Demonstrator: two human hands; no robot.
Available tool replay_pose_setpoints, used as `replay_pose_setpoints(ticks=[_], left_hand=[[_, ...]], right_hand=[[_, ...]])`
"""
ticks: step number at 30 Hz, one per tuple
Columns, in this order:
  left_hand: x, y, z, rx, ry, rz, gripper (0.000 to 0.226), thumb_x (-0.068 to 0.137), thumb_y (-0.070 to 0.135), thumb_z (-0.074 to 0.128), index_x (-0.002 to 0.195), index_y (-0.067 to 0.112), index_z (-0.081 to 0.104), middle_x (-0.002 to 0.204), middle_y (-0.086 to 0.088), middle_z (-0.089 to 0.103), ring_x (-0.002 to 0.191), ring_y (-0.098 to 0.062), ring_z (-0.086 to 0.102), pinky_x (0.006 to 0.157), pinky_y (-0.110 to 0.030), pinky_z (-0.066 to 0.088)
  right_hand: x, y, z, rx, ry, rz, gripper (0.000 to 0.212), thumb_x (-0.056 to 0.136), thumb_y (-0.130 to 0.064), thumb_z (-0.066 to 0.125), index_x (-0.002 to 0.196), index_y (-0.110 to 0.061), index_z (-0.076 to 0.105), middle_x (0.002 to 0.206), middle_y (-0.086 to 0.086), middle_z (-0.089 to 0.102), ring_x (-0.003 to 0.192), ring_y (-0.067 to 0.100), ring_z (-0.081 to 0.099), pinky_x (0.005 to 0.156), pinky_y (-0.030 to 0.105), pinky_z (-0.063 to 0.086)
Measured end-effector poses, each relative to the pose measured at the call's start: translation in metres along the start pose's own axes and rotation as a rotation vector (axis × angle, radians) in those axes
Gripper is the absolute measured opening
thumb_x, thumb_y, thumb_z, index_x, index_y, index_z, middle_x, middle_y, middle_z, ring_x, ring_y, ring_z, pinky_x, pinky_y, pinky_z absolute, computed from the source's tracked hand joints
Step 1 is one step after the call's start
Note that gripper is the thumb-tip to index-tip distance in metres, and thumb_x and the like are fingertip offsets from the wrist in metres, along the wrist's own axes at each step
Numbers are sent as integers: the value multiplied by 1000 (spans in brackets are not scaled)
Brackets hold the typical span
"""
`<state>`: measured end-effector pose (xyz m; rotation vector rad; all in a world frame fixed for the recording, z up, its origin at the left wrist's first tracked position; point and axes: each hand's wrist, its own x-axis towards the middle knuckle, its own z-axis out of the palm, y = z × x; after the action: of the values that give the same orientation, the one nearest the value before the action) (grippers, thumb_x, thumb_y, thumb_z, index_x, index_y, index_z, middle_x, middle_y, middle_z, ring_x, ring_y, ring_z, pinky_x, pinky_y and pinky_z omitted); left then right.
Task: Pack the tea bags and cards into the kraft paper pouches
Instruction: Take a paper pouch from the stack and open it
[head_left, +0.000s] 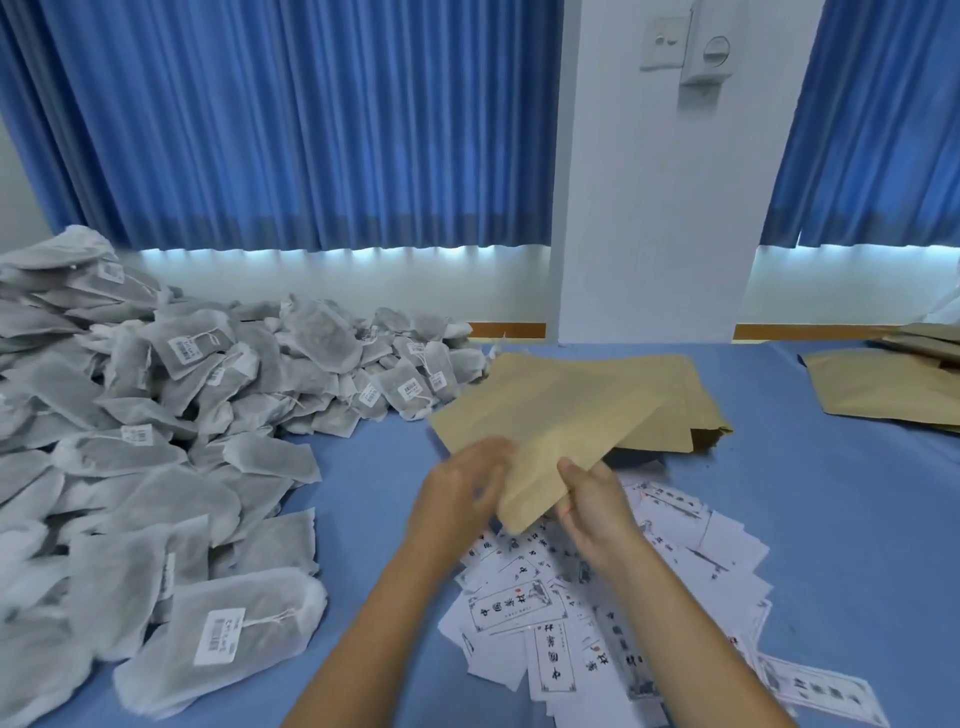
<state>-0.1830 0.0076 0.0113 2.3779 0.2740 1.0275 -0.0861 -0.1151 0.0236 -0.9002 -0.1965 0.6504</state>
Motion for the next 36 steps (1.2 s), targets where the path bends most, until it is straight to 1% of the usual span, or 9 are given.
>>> replay_pose_setpoints(ticks=[2, 5, 7, 14, 19, 27, 31, 34, 36], left_hand=[[-14, 6, 18, 41, -147, 37, 37, 90, 29, 63, 125, 20, 63, 137, 11, 52, 124, -4, 48, 101, -21, 40], [-26, -3, 32, 54, -115, -27, 45, 86, 34, 68, 127, 17, 61, 138, 7, 52, 125, -6, 49, 101, -15, 36], [-33, -10, 32, -30, -93, -67, 47, 82, 34, 72, 125, 18, 62, 134, 8, 55, 124, -3, 50, 101, -7, 31], [-34, -16, 25, -363, -29, -175, 32, 77, 24, 77, 109, 23, 72, 118, 19, 64, 113, 11, 53, 94, -2, 35], [-31, -15, 18, -367, -44, -170, 28, 77, 26, 77, 106, 24, 74, 115, 19, 66, 112, 8, 55, 96, -6, 37], [-33, -16, 14, -346, -5, -109, 16, 82, 23, 72, 98, 25, 76, 109, 19, 69, 105, 4, 61, 93, -14, 44], [-37, -8, 23, -90, 72, -68, 24, 81, 14, 69, 104, 20, 73, 102, 11, 69, 96, -6, 63, 83, -24, 50], [-37, 8, 39, 172, 89, -7, 38, 78, 12, 69, 115, 11, 66, 98, -4, 61, 94, -22, 57, 69, -30, 49], [-36, 17, 45, 258, 114, 32, 41, 76, 11, 74, 115, 8, 65, 97, -7, 60, 90, -25, 58, 63, -29, 49]], right_hand=[[-5, 20, 0, 98, -60, 44, 26, 100, 3, 36, 114, 0, 58, 107, 17, 69, 92, 21, 68, 62, 22, 56], [-10, 36, -9, 249, -185, 100, 30, 96, 9, 34, 116, 5, 56, 114, 24, 64, 96, 25, 65, 59, 23, 55], [-10, 40, -17, 242, -250, 108, 32, 92, 8, 39, 120, 7, 55, 118, 25, 63, 102, 27, 65, 66, 25, 56], [-5, 34, -24, 132, -371, 74, 33, 87, 0, 52, 119, 6, 58, 124, 23, 61, 112, 27, 62, 88, 31, 55], [-2, 35, -29, 91, -455, 45, 26, 89, -3, 55, 111, -1, 69, 124, 21, 62, 116, 27, 61, 87, 31, 54], [1, 36, -33, 120, -500, 66, 28, 87, 0, 58, 114, 3, 67, 126, 26, 59, 120, 32, 57, 91, 35, 52], [-2, 42, -29, 17, -392, 38, 22, 89, 6, 51, 107, 6, 63, 109, 24, 67, 106, 32, 65, 86, 34, 55], [-5, 50, -24, -144, -194, -75, 27, 93, 10, 43, 87, -5, 65, 76, 7, 71, 69, 14, 68, 56, 20, 53], [-6, 53, -21, -194, -104, -139, 24, 95, 4, 45, 85, -8, 63, 65, 1, 67, 56, 9, 61, 49, 19, 47]])
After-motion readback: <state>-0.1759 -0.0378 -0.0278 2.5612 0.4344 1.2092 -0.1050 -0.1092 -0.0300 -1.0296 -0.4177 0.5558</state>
